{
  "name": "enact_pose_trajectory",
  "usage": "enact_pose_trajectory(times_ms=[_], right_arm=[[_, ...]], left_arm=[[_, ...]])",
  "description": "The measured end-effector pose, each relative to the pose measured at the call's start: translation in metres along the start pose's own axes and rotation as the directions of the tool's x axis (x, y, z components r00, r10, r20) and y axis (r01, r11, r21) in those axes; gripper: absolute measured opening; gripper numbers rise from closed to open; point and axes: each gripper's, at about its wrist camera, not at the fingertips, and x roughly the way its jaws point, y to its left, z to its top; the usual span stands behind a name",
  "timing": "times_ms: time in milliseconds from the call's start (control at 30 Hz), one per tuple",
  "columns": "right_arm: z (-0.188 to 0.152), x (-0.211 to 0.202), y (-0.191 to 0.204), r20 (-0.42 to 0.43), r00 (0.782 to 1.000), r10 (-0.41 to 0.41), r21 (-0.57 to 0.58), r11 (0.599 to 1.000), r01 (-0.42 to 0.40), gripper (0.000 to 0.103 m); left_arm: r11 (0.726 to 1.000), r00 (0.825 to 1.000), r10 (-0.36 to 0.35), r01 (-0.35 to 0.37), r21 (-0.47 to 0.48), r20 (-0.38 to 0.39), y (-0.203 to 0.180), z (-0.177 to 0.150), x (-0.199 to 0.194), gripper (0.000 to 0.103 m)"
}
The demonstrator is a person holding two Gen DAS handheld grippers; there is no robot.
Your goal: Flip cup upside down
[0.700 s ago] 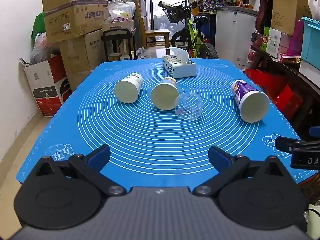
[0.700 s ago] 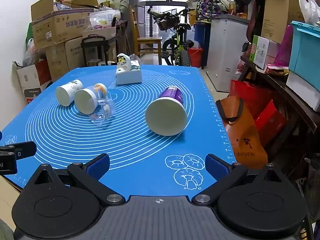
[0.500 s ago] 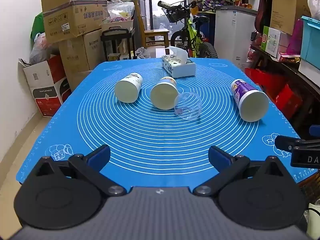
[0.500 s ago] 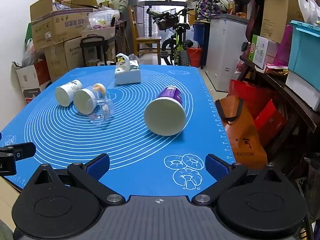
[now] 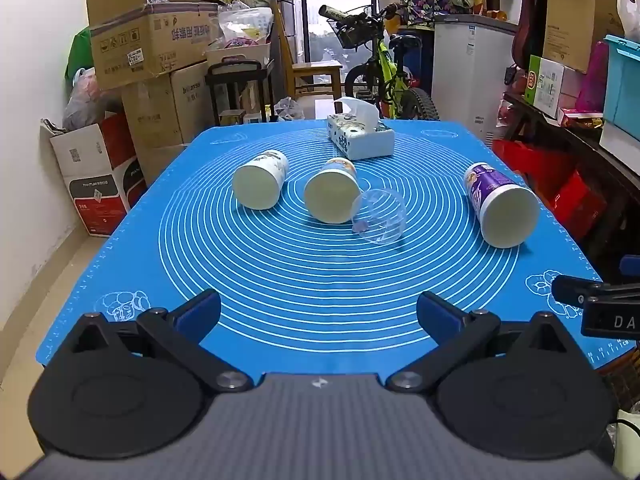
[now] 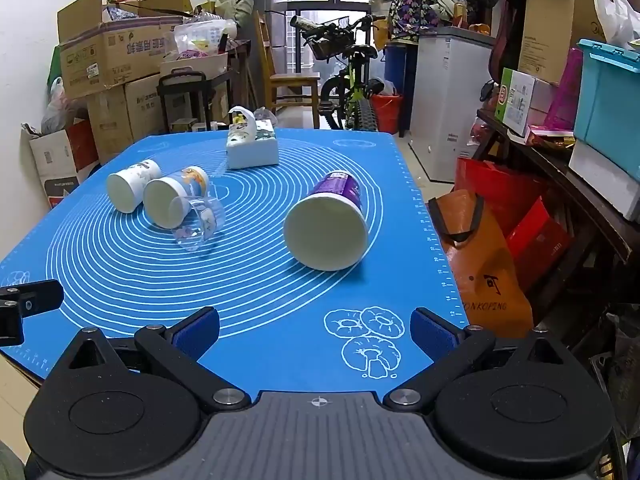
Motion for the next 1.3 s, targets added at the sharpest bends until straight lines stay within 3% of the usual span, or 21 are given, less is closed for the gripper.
enact_pose_trajectory(times_ms=[1300], right_arm=[[-0.001,0.002,-0.008,-0.012,1.0,-0.013,-0.001,1.0,0.013,0.101]], left_arm=[[1.0,1.0,0.006,-0.006,0.002,-0.011,-0.001,-0.001,0.007,0.103]])
